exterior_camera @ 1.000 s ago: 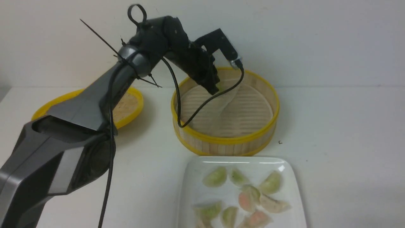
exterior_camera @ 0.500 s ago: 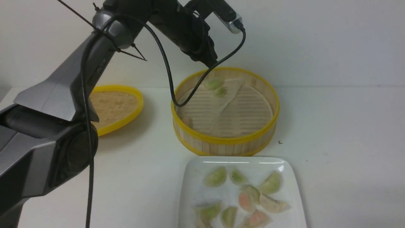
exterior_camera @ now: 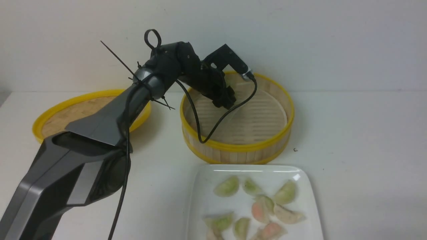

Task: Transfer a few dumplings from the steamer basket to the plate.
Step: Use the left arm to grab a dumpling from the steamer

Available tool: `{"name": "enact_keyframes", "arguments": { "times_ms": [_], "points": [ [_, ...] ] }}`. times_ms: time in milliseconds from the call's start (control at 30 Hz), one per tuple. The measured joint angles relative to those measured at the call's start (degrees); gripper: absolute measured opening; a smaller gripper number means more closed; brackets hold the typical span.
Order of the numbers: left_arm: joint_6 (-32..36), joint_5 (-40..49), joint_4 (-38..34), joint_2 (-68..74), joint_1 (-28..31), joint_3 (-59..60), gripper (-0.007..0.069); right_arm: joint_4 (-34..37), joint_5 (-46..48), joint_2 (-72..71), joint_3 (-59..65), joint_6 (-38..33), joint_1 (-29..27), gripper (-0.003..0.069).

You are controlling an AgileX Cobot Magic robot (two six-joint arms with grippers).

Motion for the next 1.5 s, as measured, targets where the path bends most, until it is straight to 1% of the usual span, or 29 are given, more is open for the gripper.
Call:
{"name": "enact_keyframes", "arguments": {
  "times_ms": [133,200,233,267,300,367,400,500,600,833,1000,1067,1133,1200,1267,1300,1333,1367,1400,1467,1500],
  "points": [
    [2.1,-0.7,-1.2,0.6,0.0,-0.1,0.0455,0.0,0.0,0.0,0.0,0.0,0.0,-0.0015],
    [3.5,-1.7,-3.0,1.0,0.0,-0.2,0.0421,0.0,0.0,0.0,0.0,0.0,0.0,-0.0015],
    [3.8,-2.0,-3.4,1.1,0.0,-0.2,0.0371,0.0,0.0,0.0,0.0,0.0,0.0,-0.0015],
    [3.9,-2.1,-3.7,1.2,0.1,-0.2,0.0342,0.0,0.0,0.0,0.0,0.0,0.0,-0.0015],
    [3.9,-2.2,-3.7,1.2,0.1,-0.2,0.0330,0.0,0.0,0.0,0.0,0.0,0.0,-0.0015],
    [3.7,-2.7,-4.6,1.4,0.3,-0.2,0.0165,0.0,0.0,0.0,0.0,0.0,0.0,-0.0015],
    [3.4,-2.8,-4.9,1.5,0.3,-0.2,0.0112,0.0,0.0,0.0,0.0,0.0,0.0,-0.0015],
    [2.0,-1.6,-5.3,0.8,0.3,-0.2,0.0041,0.0,0.0,0.0,0.0,0.0,0.0,-0.0015],
    [1.3,2.2,-4.5,-1.1,0.3,0.0,0.0001,0.0,0.0,0.0,0.0,0.0,0.0,-0.0015],
    [-0.7,8.8,-3.8,-8.4,1.1,0.0,-0.0006,0.0,0.0,0.0,0.0,0.0,0.0,-0.0015],
    [-0.2,9.4,-4.1,-9.8,1.1,0.0,-0.0006,0.0,0.0,0.0,0.0,0.0,0.0,-0.0015],
    [1.3,8.4,-4.5,-9.2,1.0,0.0,-0.0006,0.0,0.0,0.0,0.0,0.0,0.0,-0.0015],
    [4.7,5.4,-6.2,-7.5,0.7,0.0,0.0004,0.0,0.0,0.0,0.0,0.1,0.0,-0.0015],
    [7.7,3.5,-7.8,-5.8,0.6,0.0,0.0033,0.0,0.0,0.0,0.0,0.1,0.0,-0.0015],
    [9.7,2.5,-9.1,-3.9,0.6,0.0,0.0088,0.0,0.0,0.0,0.0,0.1,0.0,-0.0015],
    [9.7,2.5,-9.1,-3.9,0.6,0.0,0.0088,0.0,0.0,0.0,0.0,0.1,0.0,-0.0015],
    [8.7,3.4,-9.1,-2.6,0.6,0.0,0.0143,0.0,0.0,0.0,0.0,0.1,0.0,-0.0015],
    [8.4,3.6,-9.0,-2.4,0.6,0.0,0.0149,0.0,0.0,0.0,0.0,0.1,0.0,-0.0015],
    [4.7,4.8,-8.1,-2.1,0.6,0.0,0.0181,0.0,0.0,0.0,0.0,0.1,0.0,-0.0015],
    [-3.8,7.4,-5.4,-2.5,0.7,0.1,0.0195,0.0,0.0,0.0,0.0,0.1,0.0,-0.0015],
    [-4.7,8.0,-5.0,-2.6,0.7,0.1,0.0195,0.0,0.0,0.0,0.0,0.1,0.0,-0.0015]
  ]
}}
